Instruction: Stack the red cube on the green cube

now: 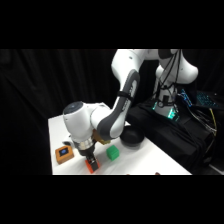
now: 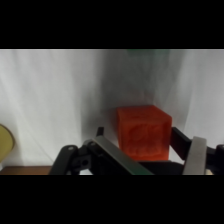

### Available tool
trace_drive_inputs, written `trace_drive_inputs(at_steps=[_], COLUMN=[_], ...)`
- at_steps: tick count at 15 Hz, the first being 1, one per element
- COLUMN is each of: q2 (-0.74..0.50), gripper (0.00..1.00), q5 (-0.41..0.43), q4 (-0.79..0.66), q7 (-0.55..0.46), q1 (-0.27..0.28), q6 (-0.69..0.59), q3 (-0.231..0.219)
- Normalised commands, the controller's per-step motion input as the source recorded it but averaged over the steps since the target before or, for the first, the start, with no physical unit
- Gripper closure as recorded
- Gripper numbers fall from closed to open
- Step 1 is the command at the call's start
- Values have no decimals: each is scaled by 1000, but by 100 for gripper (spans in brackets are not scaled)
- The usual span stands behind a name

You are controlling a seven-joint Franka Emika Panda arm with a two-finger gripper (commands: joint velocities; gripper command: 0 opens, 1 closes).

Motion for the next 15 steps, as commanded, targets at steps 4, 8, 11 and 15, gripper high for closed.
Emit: trace_drive_inputs(at_steps=[4, 8, 11, 15], q2=[99, 79, 38, -24], gripper=[0, 27, 48, 71], q5=[109, 107, 94, 87], q4=[172, 156, 110, 58], q7=[9, 14, 33, 74], q1=[12, 17, 34, 57], q6=[4, -1, 9, -48], q3=[-10, -14, -29, -53])
